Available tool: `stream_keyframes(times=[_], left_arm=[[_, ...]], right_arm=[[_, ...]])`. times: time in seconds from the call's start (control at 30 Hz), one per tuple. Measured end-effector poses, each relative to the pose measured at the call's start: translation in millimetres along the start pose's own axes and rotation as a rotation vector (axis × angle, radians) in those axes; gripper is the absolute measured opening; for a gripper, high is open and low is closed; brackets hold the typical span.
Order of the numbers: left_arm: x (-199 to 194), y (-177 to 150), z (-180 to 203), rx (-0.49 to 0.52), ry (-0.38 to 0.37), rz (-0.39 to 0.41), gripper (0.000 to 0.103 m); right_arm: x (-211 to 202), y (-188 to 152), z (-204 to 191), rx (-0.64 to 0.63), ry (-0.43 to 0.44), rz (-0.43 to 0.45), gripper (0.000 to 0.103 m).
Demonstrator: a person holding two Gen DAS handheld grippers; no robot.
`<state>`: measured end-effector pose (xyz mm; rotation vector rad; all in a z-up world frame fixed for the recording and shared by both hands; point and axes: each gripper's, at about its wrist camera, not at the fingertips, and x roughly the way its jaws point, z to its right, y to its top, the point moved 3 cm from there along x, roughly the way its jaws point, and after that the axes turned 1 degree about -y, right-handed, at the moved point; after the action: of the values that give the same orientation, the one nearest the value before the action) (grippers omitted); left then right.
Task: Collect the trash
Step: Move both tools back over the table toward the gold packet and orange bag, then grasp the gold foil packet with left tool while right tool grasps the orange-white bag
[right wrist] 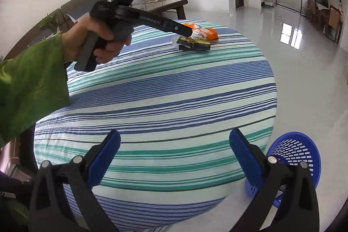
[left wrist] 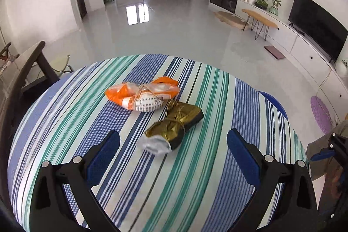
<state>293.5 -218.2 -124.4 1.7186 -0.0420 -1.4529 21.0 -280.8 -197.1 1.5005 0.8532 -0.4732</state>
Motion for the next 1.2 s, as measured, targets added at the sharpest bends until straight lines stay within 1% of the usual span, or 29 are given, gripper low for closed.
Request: stream_keyframes(times=[0.07, 0.13, 0.23, 0.27, 0.3, 0.33, 0.37, 0.4, 0.43, 0.5, 0.53, 0.6, 0.67, 0.73, 0.8, 0.87, 0.93, 1.0, 1.03, 1.1, 1.13, 1.17, 1.2], left_arm=[[23, 5, -4, 0.034, -0.029, -0.040, 0.098], [43, 6, -6, 0.083, -0.037, -0.077, 0.098], [61, 7, -9, 0.099, -0.069, -0.101, 0.097], [64, 7, -10, 0.100, -0.088, -0.102, 0.095], [65, 7, -10, 0.100, -0.109, -0.101, 0.088], [66, 7, -9, 0.102, -0.132, -0.103, 0.078], [68, 6, -8, 0.102, -0.150, -0.107, 0.073], [69, 5, -8, 0.103, -0.163, -0.116, 0.063], [68, 3, -7, 0.109, -0.155, -0.113, 0.055], [65, -1, -6, 0.111, -0.144, -0.108, 0.045], [62, -4, -6, 0.097, -0.143, -0.106, 0.044], [53, -11, -7, 0.075, -0.127, -0.091, 0.043], [39, -24, -11, 0.028, -0.091, -0.075, 0.043], [20, -39, -20, -0.060, -0.064, -0.058, 0.043], [1, -58, -30, -0.165, -0.023, -0.052, 0.043], [-17, -75, -37, -0.231, 0.029, -0.049, 0.043], [-33, -92, -41, -0.290, 0.074, -0.050, 0.043], [-46, -105, -44, -0.327, 0.123, -0.044, 0.043], [-52, -111, -43, -0.334, 0.154, -0.041, 0.043], [-60, -121, -41, -0.342, 0.201, -0.038, 0.043], [-62, -124, -40, -0.348, 0.210, -0.037, 0.043], [-64, -127, -39, -0.357, 0.214, -0.036, 0.043], [-65, -129, -38, -0.367, 0.217, -0.035, 0.043]], right_arm=[[-3, -3, 8, 0.016, -0.014, -0.003, 0.097], [-4, -4, 17, 0.040, -0.021, -0.005, 0.097], [-5, -3, 26, 0.057, -0.018, -0.012, 0.097], [-3, 0, 29, 0.056, -0.021, -0.014, 0.097], [-2, 2, 31, 0.050, -0.025, -0.014, 0.097], [0, 5, 34, 0.043, -0.031, -0.015, 0.097], [3, 8, 37, 0.036, -0.037, -0.016, 0.097], [6, 12, 40, 0.031, -0.040, -0.018, 0.097], [8, 17, 43, 0.025, -0.041, -0.019, 0.097], [13, 28, 48, 0.012, -0.045, -0.016, 0.097], [16, 35, 52, 0.008, -0.046, -0.014, 0.097], [27, 53, 60, 0.001, -0.045, -0.015, 0.097], [41, 70, 67, -0.017, -0.052, -0.024, 0.097], [64, 93, 70, -0.061, -0.055, -0.037, 0.097], [92, 120, 67, -0.142, -0.065, -0.042, 0.097], [123, 150, 61, -0.226, -0.062, -0.051, 0.097], [147, 173, 56, -0.269, -0.058, -0.049, 0.097], [176, 192, 49, -0.294, -0.031, -0.084, 0.097], [186, 197, 47, -0.301, -0.033, -0.095, 0.097], [204, 202, 42, -0.310, -0.020, -0.142, 0.096], [212, 202, 42, -0.311, -0.030, -0.168, 0.096], [216, 202, 42, -0.307, -0.040, -0.184, 0.094], [217, 200, 43, -0.298, -0.035, -0.199, 0.074]])
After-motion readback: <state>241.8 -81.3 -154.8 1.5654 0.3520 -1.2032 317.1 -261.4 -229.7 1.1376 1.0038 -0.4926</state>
